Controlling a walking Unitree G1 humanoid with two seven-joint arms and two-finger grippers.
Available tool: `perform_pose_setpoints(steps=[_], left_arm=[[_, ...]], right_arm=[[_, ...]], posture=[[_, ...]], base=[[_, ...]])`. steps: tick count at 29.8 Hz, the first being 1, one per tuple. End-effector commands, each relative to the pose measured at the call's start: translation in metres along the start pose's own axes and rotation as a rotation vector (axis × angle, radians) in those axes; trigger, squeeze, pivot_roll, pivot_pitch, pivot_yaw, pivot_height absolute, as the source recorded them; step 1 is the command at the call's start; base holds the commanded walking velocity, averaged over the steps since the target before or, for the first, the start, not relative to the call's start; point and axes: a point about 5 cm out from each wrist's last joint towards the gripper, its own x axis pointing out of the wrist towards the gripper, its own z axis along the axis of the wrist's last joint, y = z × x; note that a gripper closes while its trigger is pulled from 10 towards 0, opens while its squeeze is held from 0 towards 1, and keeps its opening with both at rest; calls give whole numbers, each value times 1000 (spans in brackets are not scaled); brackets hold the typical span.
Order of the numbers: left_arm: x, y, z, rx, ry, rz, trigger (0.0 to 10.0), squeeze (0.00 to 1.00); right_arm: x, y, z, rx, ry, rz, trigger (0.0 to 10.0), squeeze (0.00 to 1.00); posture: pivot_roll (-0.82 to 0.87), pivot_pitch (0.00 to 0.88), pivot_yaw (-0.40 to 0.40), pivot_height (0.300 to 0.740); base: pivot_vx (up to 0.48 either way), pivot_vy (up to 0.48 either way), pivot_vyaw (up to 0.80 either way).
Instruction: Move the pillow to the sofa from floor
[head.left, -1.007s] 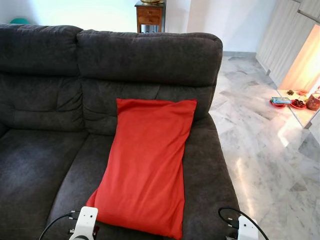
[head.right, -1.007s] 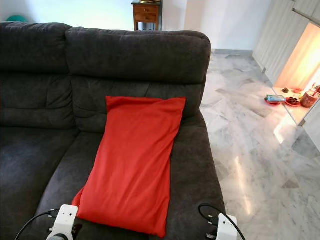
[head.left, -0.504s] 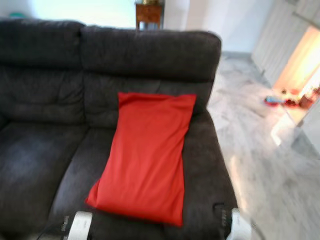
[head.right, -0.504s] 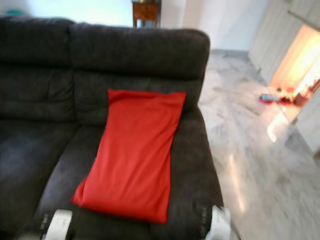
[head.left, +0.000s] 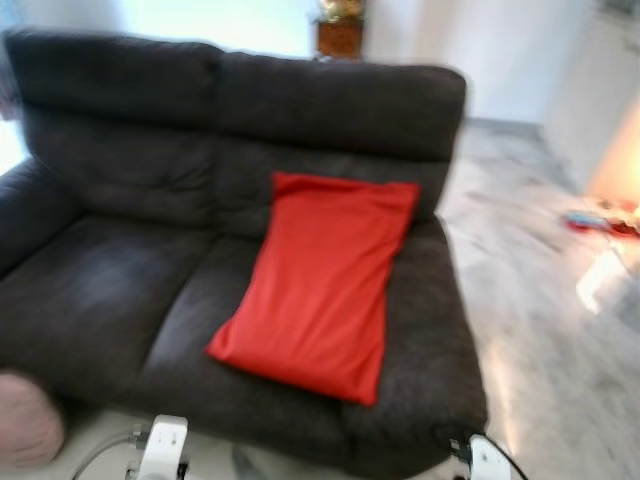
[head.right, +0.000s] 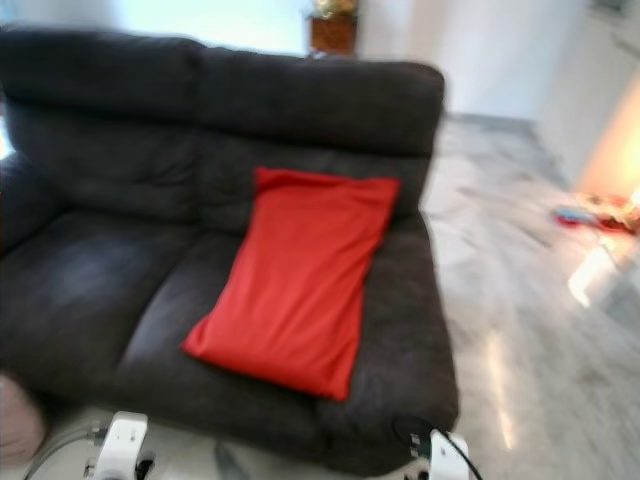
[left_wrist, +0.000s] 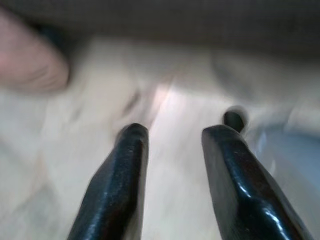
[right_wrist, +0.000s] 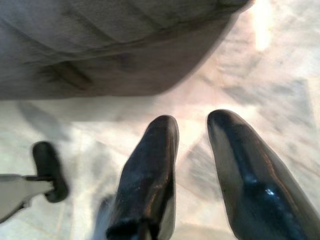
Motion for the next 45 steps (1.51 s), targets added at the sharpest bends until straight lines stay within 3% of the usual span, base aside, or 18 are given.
perform_pose_setpoints(steps=[1, 36, 45], left_arm=[[1, 3, 3, 21, 3, 1, 10000, 0], [-1, -3, -6, 10, 34, -13, 10000, 0], [-1, 4, -8, 11, 41, -5, 10000, 0]], right_arm=[[-2, -2, -13, 6, 39, -7, 10000, 0], [-5, 0, -24, 0, 70, 16, 10000, 0], [-5, 1, -25, -11, 76, 22, 10000, 0]], posture=[[23, 0, -22, 740], [31, 0, -37, 740], [34, 0, -37, 740]], base=[[-281, 0, 0], [-39, 0, 0], [0, 0, 0]])
